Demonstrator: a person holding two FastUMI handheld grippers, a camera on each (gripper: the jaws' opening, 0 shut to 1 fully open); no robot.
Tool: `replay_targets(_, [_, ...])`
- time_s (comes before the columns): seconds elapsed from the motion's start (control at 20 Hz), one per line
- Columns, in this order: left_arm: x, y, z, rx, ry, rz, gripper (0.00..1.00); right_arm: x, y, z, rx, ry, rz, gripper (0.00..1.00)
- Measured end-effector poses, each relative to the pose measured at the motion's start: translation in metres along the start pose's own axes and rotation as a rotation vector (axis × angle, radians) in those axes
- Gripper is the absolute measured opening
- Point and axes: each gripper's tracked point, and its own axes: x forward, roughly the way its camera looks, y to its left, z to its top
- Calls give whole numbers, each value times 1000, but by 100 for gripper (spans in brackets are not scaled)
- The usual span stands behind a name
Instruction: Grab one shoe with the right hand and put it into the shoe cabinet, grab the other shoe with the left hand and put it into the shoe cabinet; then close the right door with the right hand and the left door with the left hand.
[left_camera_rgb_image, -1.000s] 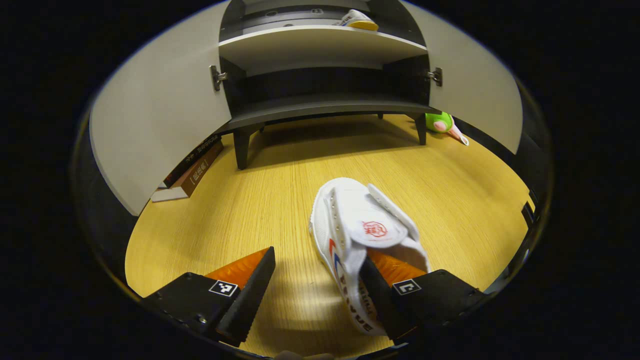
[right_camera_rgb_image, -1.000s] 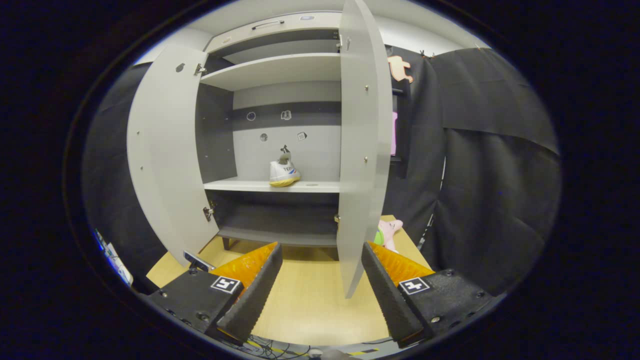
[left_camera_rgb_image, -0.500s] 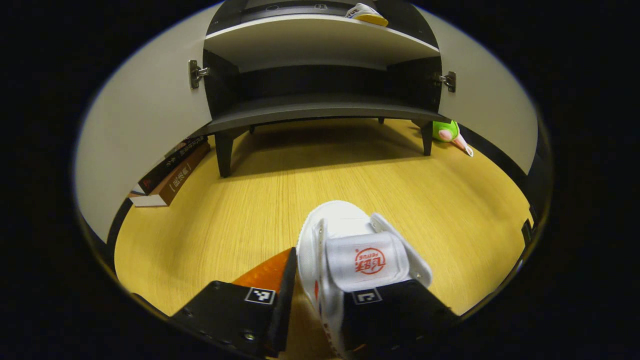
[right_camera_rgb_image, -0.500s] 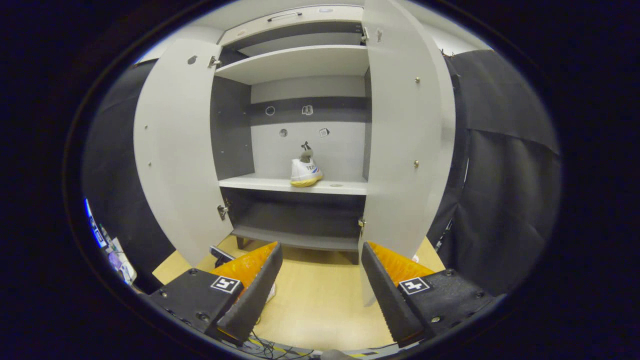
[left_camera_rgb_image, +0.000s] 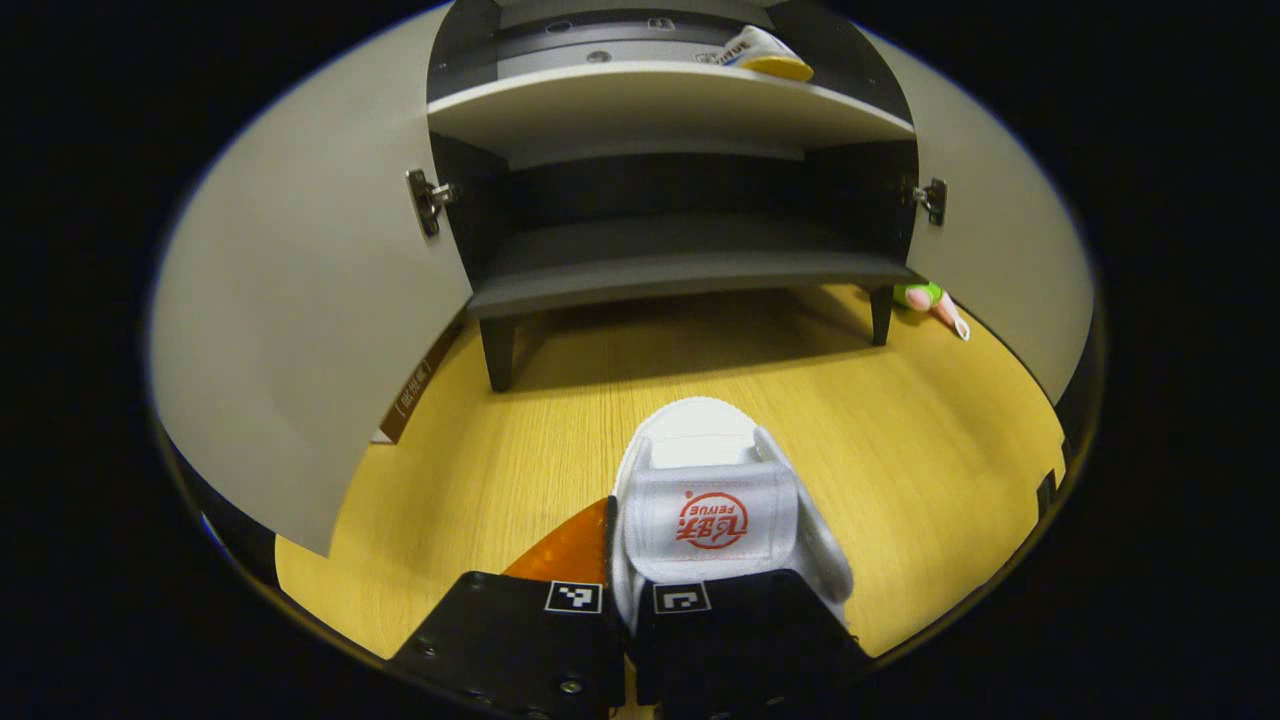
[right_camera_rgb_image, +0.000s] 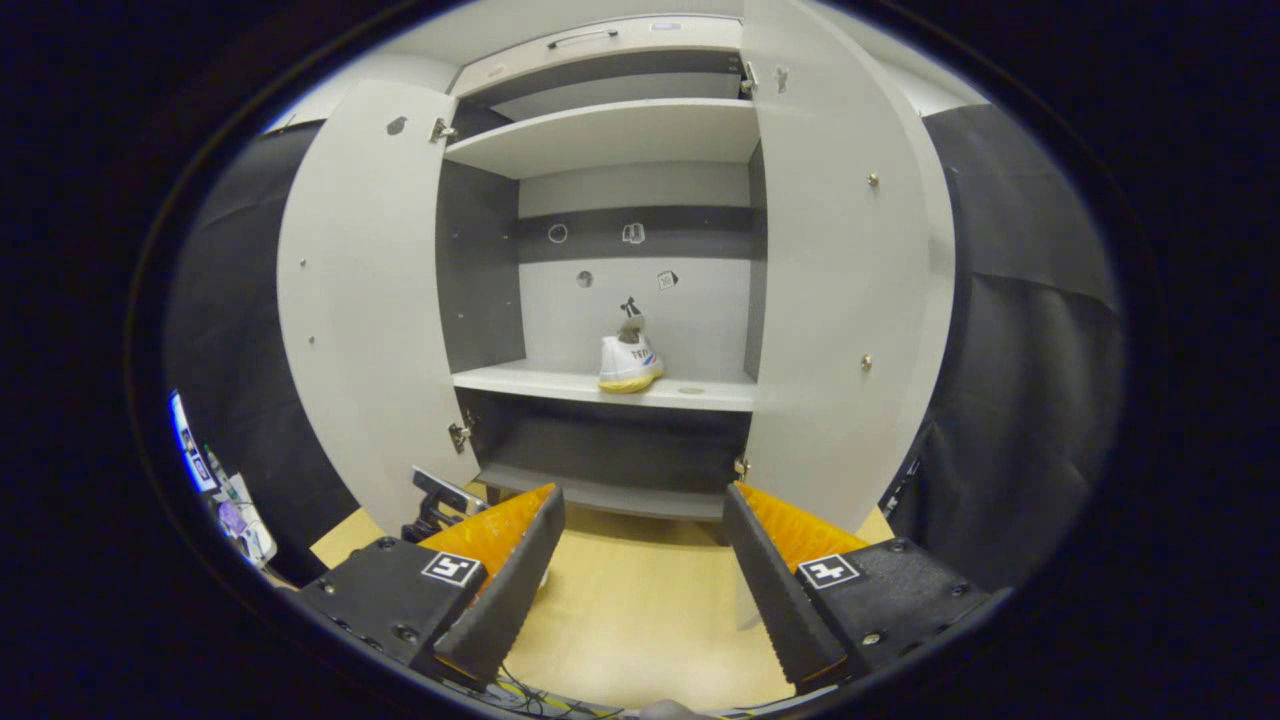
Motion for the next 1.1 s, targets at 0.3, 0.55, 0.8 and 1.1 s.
replay_targets(0.3, [-51,10,113,-15,-156,22,4,2,6,32,-7,-76,48,100])
replay_targets(0.55, [-79,21,218,-14,-294,54,4,5,12,53,-27,-132,94,100])
replay_targets(0.8, [-79,32,305,-22,-366,101,4,10,19,58,-47,-144,147,100])
replay_targets(1.1, [-71,25,376,2,-431,147,4,24,21,54,-54,-125,196,100])
